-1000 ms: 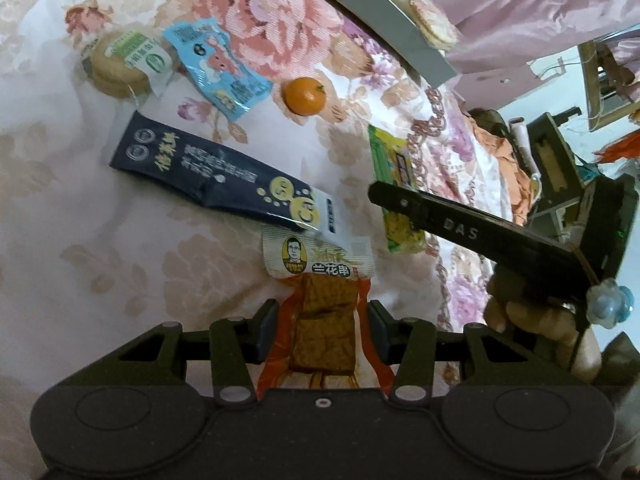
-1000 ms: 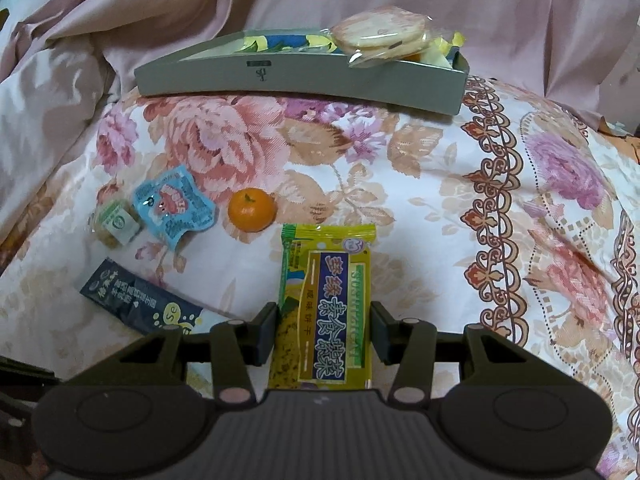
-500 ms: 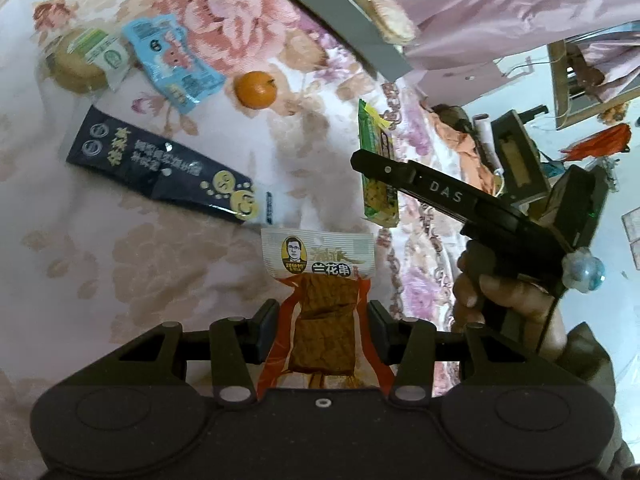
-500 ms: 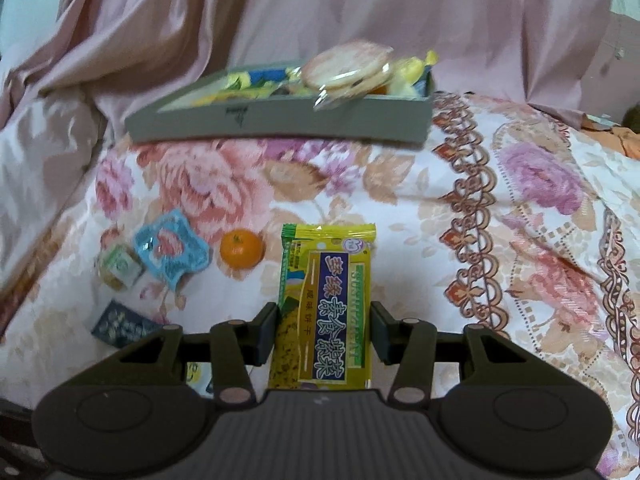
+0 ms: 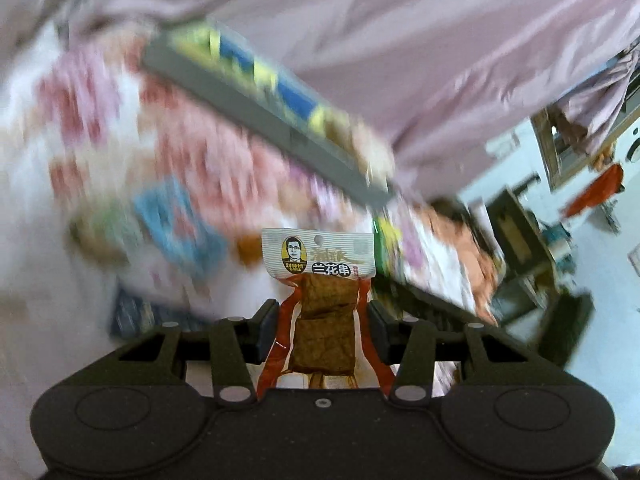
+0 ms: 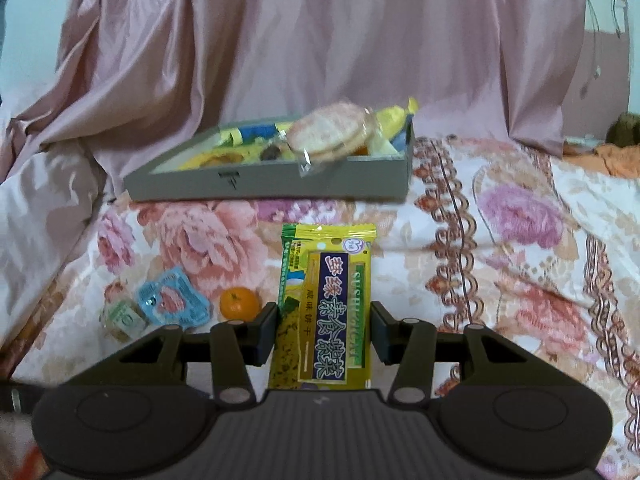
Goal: Organize snacks
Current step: 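Carry the orange and yellow packets into the grey tray and open both grippers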
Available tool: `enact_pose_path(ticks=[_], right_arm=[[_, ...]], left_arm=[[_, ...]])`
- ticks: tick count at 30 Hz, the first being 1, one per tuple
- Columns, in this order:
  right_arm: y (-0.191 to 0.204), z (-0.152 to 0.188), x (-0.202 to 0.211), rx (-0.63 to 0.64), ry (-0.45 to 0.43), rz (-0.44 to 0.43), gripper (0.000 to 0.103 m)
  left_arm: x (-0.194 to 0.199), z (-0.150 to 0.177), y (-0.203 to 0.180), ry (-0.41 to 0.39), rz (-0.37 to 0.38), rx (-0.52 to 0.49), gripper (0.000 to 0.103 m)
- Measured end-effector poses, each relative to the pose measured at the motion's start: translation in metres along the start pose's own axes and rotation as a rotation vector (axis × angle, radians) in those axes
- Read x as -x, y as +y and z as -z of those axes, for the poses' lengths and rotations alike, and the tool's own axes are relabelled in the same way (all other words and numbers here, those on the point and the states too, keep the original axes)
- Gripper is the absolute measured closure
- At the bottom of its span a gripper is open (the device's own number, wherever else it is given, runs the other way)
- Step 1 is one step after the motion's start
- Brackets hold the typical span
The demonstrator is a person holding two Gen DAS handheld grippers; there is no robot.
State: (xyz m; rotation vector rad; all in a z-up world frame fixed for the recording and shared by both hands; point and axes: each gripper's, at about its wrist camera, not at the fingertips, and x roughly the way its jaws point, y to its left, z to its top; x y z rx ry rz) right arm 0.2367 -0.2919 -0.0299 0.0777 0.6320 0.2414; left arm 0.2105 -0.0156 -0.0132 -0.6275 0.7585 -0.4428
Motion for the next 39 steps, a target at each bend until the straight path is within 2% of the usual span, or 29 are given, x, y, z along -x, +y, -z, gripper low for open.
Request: enact_pose_path(ticks=[10,15,19,23,26,31,37,39], right_arm=[[0.028,-0.001,0.002,0.103,-0.131,-0.032,0.050],[0.048,-0.005,-0.006,0.179,-0.236,-0.015,0.050],[0.064,-0.020,-0.022,0.173,-0.324,-0.005,0.050],[0.083,-0.041,-0.043,0.151,-0.398,-0.002,0.050],[0.097,-0.054,-0.060,0.141,-0.425,-0.020,0.050],[0.114,-0.069,-0.091,0.169,-0.434,-0.001,0.050],[0.115,-0.085,-0.120,0.141,-0.395,0.066,0.050],[0.113,-0.090,-0.128,0.120,-0.371,0.088,0.053]], left_arm=[[-0.003,-0.057,-0.003,-0.229,-0.039,-0.049,0.053],[-0.016,-0.091,-0.005,-0.329,-0.056,-0.100,0.053],[-0.030,-0.121,0.008,-0.405,-0.062,-0.084,0.053],[-0.043,-0.145,0.023,-0.472,-0.035,-0.069,0.053],[-0.051,-0.159,0.038,-0.506,-0.029,-0.063,0.053],[-0.066,-0.170,0.067,-0.547,-0.004,-0.030,0.053],[-0.085,-0.173,0.092,-0.512,-0.022,0.019,0.051],[-0.091,-0.179,0.094,-0.469,-0.046,0.017,0.050]])
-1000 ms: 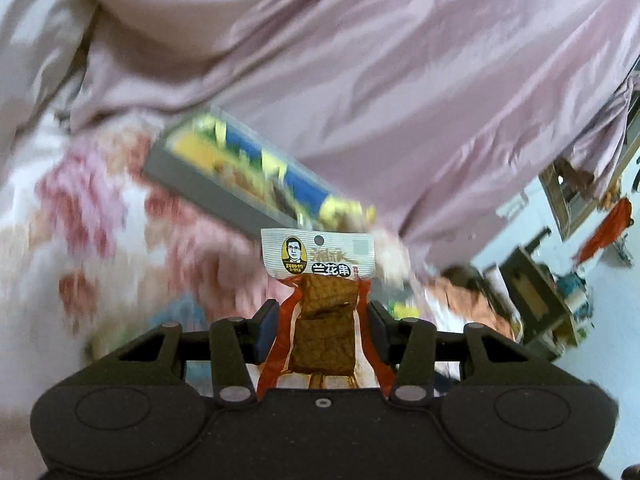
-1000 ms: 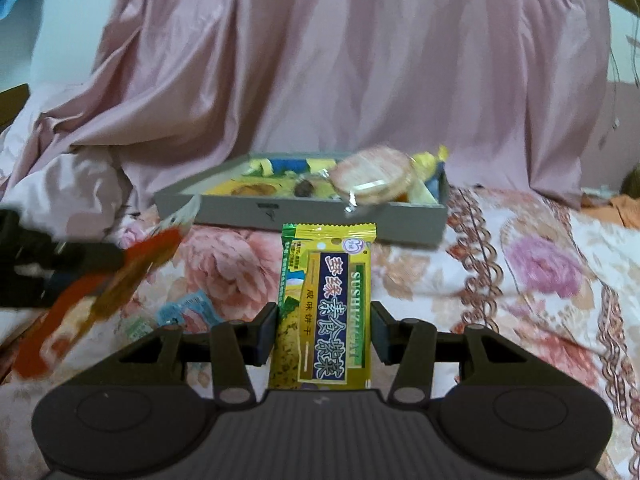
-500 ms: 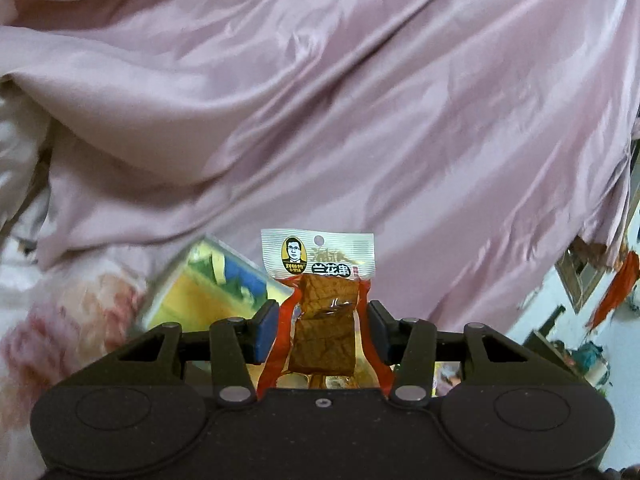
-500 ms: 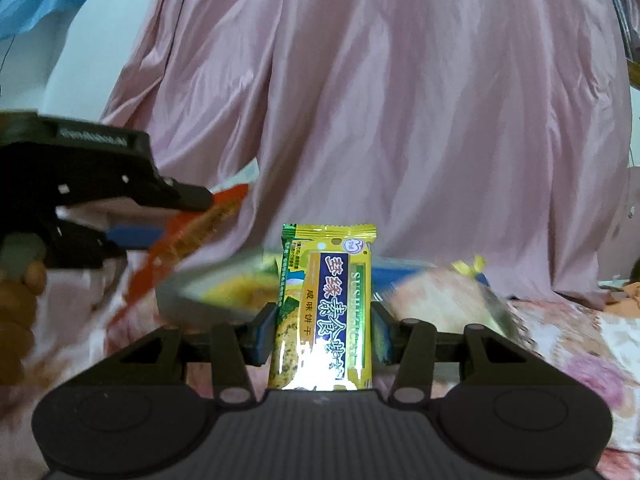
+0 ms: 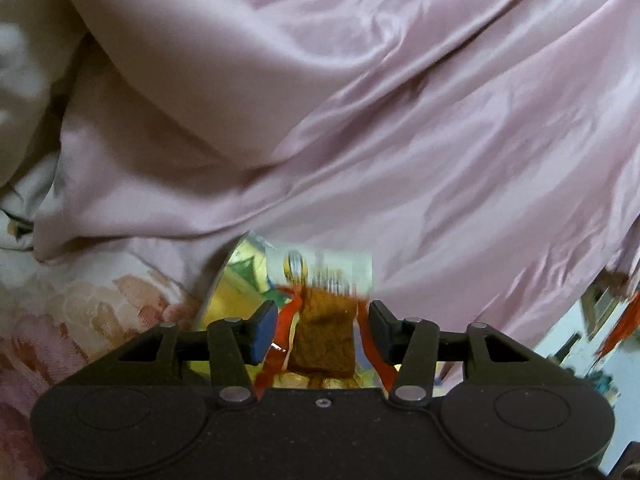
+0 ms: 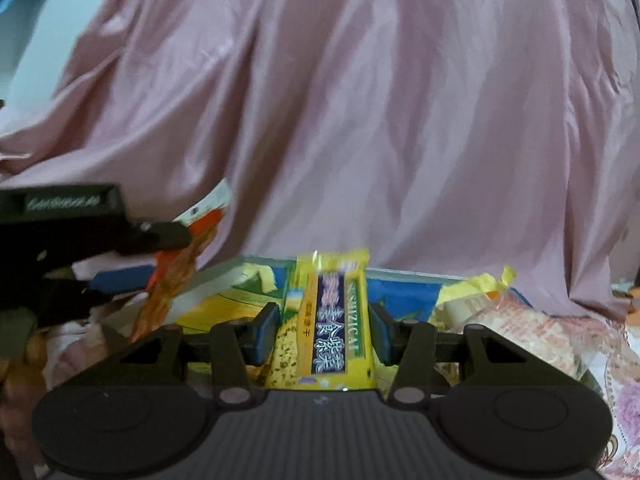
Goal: Organize snacks
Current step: 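Carry the orange and yellow packets into the grey tray and open both grippers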
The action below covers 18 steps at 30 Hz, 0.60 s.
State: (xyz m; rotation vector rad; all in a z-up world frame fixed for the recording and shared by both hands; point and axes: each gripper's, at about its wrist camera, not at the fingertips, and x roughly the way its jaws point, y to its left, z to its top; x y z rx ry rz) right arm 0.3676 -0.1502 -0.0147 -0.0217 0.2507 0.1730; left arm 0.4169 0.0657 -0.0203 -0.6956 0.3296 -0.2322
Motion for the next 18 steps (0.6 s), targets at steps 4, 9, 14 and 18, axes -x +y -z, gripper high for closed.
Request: enact_pose_path(ticks=[4,9,14,18], right_arm=[[0.001,0.006,-0.010,-0.002,0.045,0.037,0.055],[-0.002,0.010,-0.007,-0.009,0.045,0.044,0.042],[-0.009,0.002,0.012,-0.033,0.023,0.050,0.026],[-0.013,-0.009,0.035,-0.065,-0.033,0.030,0.010]], left_arm=[[-0.005,-0.002,0.001,0.020,-0.012,-0.012,0.052],[0.002,-0.005,-0.007,0.022,-0.023,-0.034,0.028],[0.019,-0.007,-0.028,0.022,-0.044,-0.084,0.004],[0.042,-0.011,-0.047,0.016,-0.073,-0.126,0.001]])
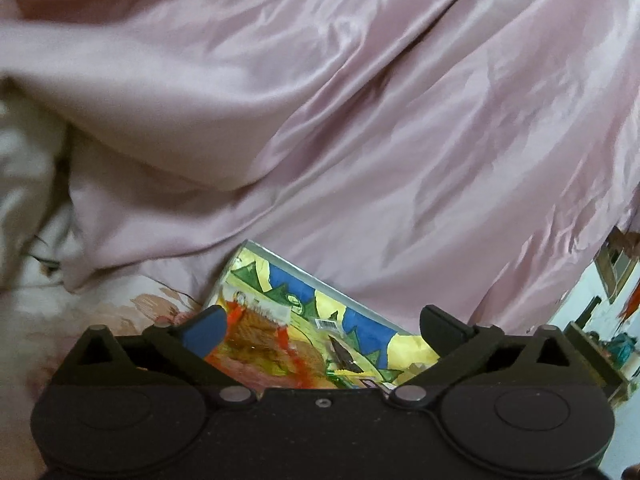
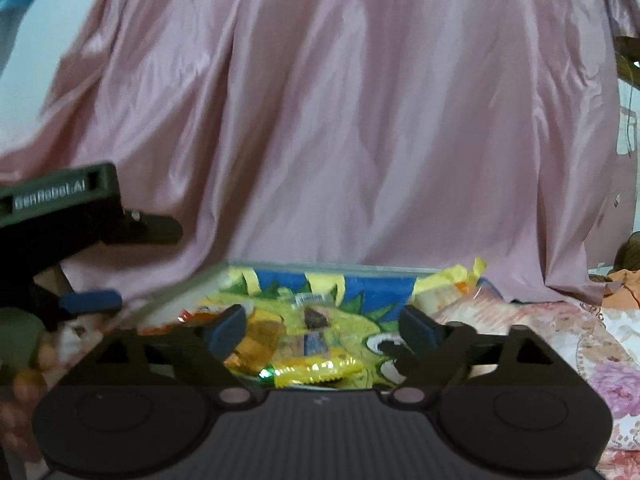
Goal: Organize snacks
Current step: 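Carry the orange and yellow packets into the grey tray and open both grippers, then lift both open grippers away from the tray toward the remaining snacks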
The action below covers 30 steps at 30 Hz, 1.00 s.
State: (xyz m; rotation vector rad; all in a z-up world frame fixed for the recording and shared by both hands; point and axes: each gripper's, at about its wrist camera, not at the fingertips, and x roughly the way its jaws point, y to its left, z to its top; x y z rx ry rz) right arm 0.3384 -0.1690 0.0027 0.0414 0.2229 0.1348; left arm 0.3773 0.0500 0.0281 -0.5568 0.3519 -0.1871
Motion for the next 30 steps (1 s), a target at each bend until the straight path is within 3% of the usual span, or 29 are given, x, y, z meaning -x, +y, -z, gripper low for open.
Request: enact_pose_path(ticks=[6,10,22,30], right_arm=[[-0.010,-0.013,0.039,-0.043,-0.075,-0.027,0.000],[-0.017,-0.015,0.068,-0.051,-0.105,-0.038,0.000],[-0.044,-0.016,0.152,-0.046,-0.169,-0.041,0.000],[-0.058,-0.006,0.195,-0.061,-0.147,-0.054,0.000]], left_arm=[[0.045,-0.006,-0.026,-0.027,-0.040,-0.068,0.001],[0.074,-0.001,-0.044,-0.043,-0.054,-0.128,0.001],[0.152,0.049,-0.082,-0.014,-0.077,-0.306,0.001],[0.197,0.084,-0.075,0.033,-0.103,-0.371,0.001]])
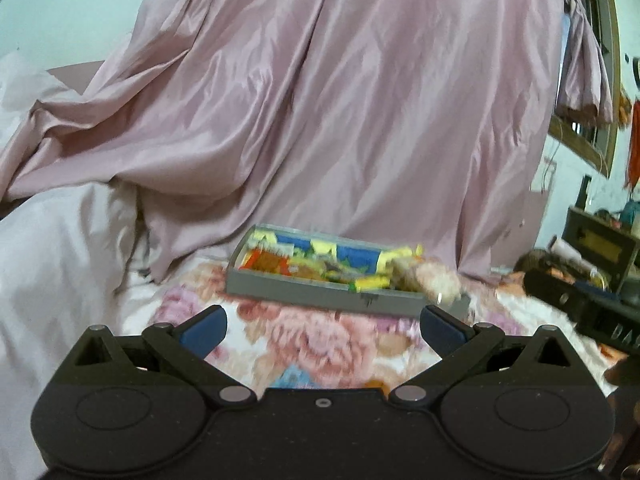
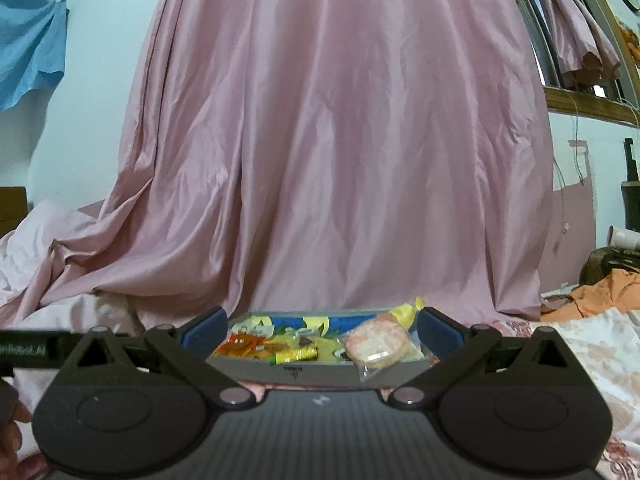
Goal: Organize snacks
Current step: 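Lift both open grippers away from the tray toward the remaining snacks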
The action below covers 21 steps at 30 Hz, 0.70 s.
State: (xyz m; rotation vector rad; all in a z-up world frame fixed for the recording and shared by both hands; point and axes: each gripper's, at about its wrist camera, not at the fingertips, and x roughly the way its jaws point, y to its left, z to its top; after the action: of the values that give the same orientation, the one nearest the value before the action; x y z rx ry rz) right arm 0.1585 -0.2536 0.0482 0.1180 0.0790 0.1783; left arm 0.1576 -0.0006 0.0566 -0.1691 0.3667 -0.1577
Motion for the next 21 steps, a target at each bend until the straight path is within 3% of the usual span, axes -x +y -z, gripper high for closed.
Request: enact_pose_path(ticks=[7,17,21], right_arm=[[-0.005,0.012,0.034,0.022,0.064,-0.004,0.000],[0.004,0.037,0.046,0.046,0.299,-0.080,0.000],[0.015,0.044,0.049,0.096,0.346,-0.100,0.000]], left_arm=[[0.020,0.023,0.006,0.070,-0.011,-0.002,0.001],[0.037,0.051,0.004,0.172,0.000,-0.032,0.001],[0.041,0.059,0.006,0.214,-0.028,-0.038,0.001]])
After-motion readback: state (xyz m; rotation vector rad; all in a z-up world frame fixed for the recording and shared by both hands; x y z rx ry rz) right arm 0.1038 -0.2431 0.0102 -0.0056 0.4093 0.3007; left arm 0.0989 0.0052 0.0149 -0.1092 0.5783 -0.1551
